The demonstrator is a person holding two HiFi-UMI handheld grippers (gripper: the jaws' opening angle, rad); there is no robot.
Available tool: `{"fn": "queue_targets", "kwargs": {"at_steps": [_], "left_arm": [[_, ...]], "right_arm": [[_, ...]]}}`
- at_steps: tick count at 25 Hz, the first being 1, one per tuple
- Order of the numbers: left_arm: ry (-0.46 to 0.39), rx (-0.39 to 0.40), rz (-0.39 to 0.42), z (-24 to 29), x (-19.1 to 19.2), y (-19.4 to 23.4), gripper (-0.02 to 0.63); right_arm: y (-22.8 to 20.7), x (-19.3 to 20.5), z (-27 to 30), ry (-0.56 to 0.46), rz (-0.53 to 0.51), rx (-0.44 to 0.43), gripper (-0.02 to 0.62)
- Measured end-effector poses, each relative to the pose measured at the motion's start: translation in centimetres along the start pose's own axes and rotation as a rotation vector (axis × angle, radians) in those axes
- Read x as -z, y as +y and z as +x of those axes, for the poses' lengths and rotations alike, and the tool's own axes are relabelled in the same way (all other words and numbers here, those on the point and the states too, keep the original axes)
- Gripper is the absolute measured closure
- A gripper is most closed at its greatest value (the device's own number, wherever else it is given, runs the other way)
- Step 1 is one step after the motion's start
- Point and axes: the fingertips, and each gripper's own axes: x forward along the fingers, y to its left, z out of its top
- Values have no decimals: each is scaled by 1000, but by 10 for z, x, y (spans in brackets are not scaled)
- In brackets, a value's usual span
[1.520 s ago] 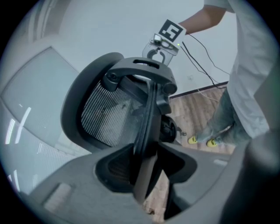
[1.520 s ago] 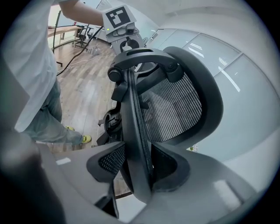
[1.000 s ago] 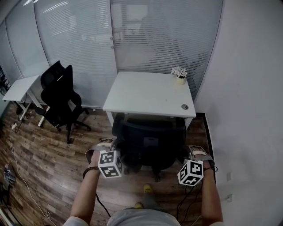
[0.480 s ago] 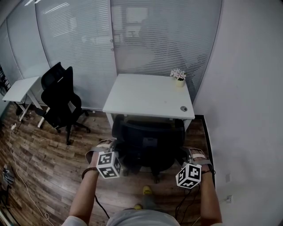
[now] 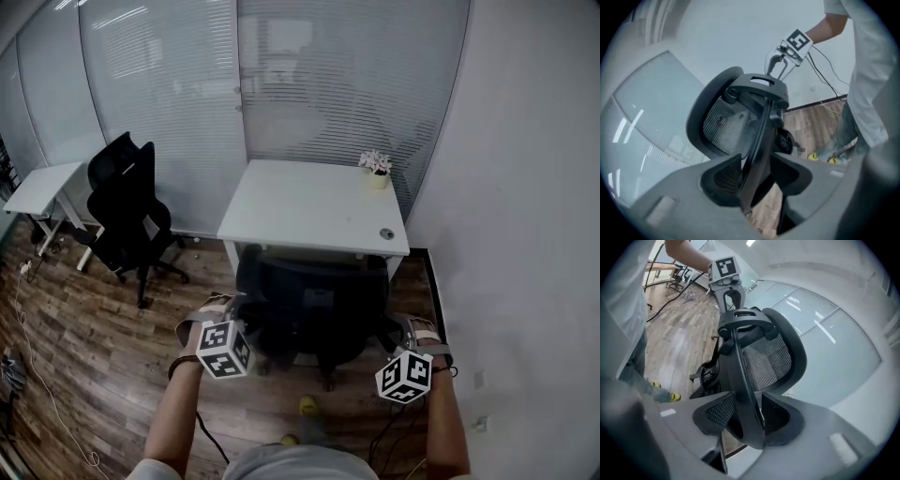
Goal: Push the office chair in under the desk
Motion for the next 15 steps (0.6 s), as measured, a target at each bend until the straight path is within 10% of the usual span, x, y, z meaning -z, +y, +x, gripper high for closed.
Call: {"fn": "queue_targets", "kwargs": {"at_steps": [15], "left_arm": [[-261,-280,-417,-54,-8,14,510]], "right_arm": [[-23,-28,-62,-226,547,198,506]]}}
